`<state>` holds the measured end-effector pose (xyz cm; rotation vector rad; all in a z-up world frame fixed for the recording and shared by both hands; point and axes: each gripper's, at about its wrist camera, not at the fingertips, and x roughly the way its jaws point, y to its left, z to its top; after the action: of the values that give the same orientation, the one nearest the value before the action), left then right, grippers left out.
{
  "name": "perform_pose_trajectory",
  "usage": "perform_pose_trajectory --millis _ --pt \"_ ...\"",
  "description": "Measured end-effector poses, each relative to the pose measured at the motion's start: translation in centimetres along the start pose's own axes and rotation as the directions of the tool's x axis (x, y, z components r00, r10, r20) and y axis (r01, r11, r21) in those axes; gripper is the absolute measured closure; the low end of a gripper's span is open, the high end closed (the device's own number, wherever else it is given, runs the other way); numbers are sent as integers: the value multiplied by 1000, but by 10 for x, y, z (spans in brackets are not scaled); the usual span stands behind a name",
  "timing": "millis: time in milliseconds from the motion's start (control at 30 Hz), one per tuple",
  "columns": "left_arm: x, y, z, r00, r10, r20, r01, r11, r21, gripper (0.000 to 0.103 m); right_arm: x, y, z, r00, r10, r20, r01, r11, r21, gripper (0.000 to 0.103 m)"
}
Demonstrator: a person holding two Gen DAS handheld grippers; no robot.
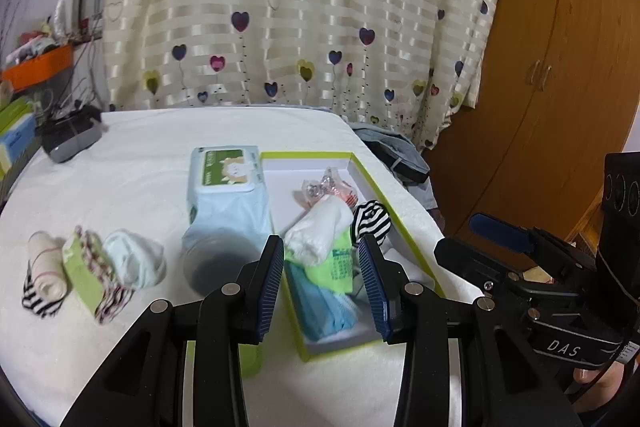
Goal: Organize soft objects
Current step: 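Move both open tools back toward the remaining soft items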
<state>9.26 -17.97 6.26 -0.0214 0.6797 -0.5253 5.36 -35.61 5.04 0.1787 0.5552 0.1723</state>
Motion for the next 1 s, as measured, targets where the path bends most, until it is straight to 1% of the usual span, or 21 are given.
perform_pose_trajectory --millis 100,267,467,733,1000 --pt "-11 7 -8 1000 9 8 -9 1000 -20 65 -5 12 -2 1000 16 5 -16 1000 -9 33" --pt "-24 20 -20 999 33 8 -32 998 -48 65 -7 35 -5 999 35 -13 -36 998 -50 33" --pt "-38 37 -33 998 55 16 -53 995 -84 65 -9 49 -8 998 51 -25 -52 997 -60 33" --pt "-49 56 -44 998 59 21 -56 991 -119 65 -6 72 -10 997 59 -51 -64 993 -101 33" --pt "-59 74 -47 997 64 34 -58 987 -148 65 0 92 -10 995 77 -69 -86 987 -136 33"
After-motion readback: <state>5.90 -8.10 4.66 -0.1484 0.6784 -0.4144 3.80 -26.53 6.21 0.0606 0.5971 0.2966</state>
